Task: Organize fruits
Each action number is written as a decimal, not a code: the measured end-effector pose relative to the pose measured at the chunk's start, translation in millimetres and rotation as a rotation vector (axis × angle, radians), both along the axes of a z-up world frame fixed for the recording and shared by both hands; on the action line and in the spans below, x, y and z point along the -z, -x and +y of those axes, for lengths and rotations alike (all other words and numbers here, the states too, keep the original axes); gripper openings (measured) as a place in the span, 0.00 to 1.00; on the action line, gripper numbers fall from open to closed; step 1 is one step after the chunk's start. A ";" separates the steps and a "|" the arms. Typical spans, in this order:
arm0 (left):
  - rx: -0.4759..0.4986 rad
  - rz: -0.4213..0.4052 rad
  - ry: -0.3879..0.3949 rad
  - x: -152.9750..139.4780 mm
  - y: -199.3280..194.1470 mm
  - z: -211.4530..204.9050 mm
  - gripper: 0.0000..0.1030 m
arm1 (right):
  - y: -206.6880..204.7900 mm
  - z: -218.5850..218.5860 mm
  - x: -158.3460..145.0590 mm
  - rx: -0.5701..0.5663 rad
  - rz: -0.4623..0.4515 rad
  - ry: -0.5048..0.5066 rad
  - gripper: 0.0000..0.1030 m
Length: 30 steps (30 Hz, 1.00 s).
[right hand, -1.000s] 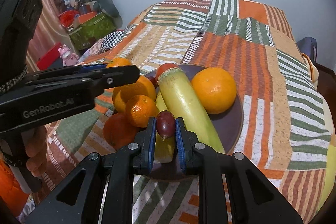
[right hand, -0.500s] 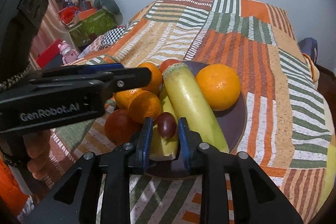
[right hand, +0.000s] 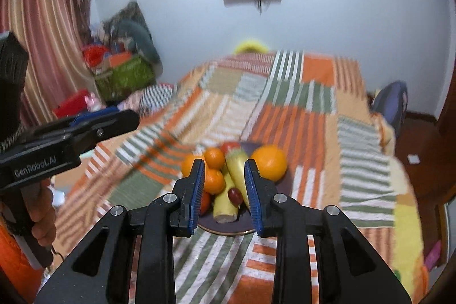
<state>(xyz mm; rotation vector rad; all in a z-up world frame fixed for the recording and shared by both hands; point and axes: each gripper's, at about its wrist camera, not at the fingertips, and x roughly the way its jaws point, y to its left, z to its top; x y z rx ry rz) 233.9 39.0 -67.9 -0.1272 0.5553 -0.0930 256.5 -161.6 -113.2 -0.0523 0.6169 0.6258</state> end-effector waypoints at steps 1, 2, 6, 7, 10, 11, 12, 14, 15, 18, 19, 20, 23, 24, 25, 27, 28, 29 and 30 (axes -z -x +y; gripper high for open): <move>-0.002 -0.028 -0.006 -9.8 11.4 -2.6 0.48 | 8.3 -3.7 -9.9 0.005 -0.024 -0.011 0.25; -0.006 -0.060 -0.017 -20.4 23.4 -4.9 0.48 | 18.6 -8.0 -21.7 0.011 -0.053 -0.026 0.25; -0.024 -0.173 -0.061 -53.6 70.0 -15.2 0.48 | 57.7 -20.7 -57.4 0.033 -0.151 -0.079 0.27; -0.025 -0.195 -0.067 -60.0 80.5 -17.9 0.48 | 67.3 -24.0 -64.8 0.040 -0.174 -0.092 0.28; -0.026 -0.263 -0.085 -77.2 113.7 -25.6 0.51 | 92.6 -33.2 -82.2 0.059 -0.237 -0.132 0.32; -0.024 -0.279 -0.085 -80.9 122.0 -27.7 0.54 | 101.6 -36.0 -88.1 0.068 -0.258 -0.144 0.33; -0.021 -0.293 -0.084 -84.0 128.8 -29.2 0.56 | 107.1 -37.5 -91.4 0.074 -0.270 -0.150 0.34; -0.020 -0.316 -0.083 -90.5 142.0 -31.1 0.62 | 120.0 -40.5 -98.3 0.088 -0.302 -0.160 0.38; -0.023 -0.323 -0.083 -92.7 146.6 -31.9 0.65 | 123.1 -40.3 -99.7 0.094 -0.313 -0.159 0.45; -0.025 -0.336 -0.086 -95.3 155.4 -34.5 0.69 | 135.2 -39.5 -102.5 0.121 -0.354 -0.151 0.59; -0.028 -0.337 -0.086 -95.7 158.2 -34.7 0.70 | 136.0 -39.4 -102.2 0.126 -0.365 -0.149 0.63; -0.032 -0.340 -0.087 -95.2 161.8 -34.7 0.74 | 137.9 -38.6 -102.0 0.135 -0.374 -0.148 0.66; -0.050 -0.346 -0.097 -92.6 167.8 -35.4 0.84 | 142.1 -38.1 -101.5 0.155 -0.391 -0.149 0.77; -0.055 -0.345 -0.098 -91.5 168.6 -35.3 0.88 | 143.4 -37.9 -101.1 0.163 -0.398 -0.148 0.81; -0.061 -0.343 -0.098 -90.1 168.8 -35.1 0.90 | 145.8 -37.4 -100.9 0.171 -0.403 -0.144 0.83; -0.069 -0.342 -0.102 -87.5 170.2 -33.7 0.91 | 146.6 -36.0 -100.3 0.181 -0.410 -0.135 0.84; -0.071 -0.341 -0.104 -86.9 171.4 -33.2 0.91 | 147.9 -36.1 -100.2 0.182 -0.410 -0.133 0.85; -0.073 -0.339 -0.103 -86.0 172.2 -32.2 0.92 | 148.3 -34.7 -100.0 0.187 -0.410 -0.131 0.86; -0.074 -0.338 -0.102 -85.6 172.7 -32.5 0.92 | 150.4 -36.6 -98.4 0.192 -0.412 -0.132 0.91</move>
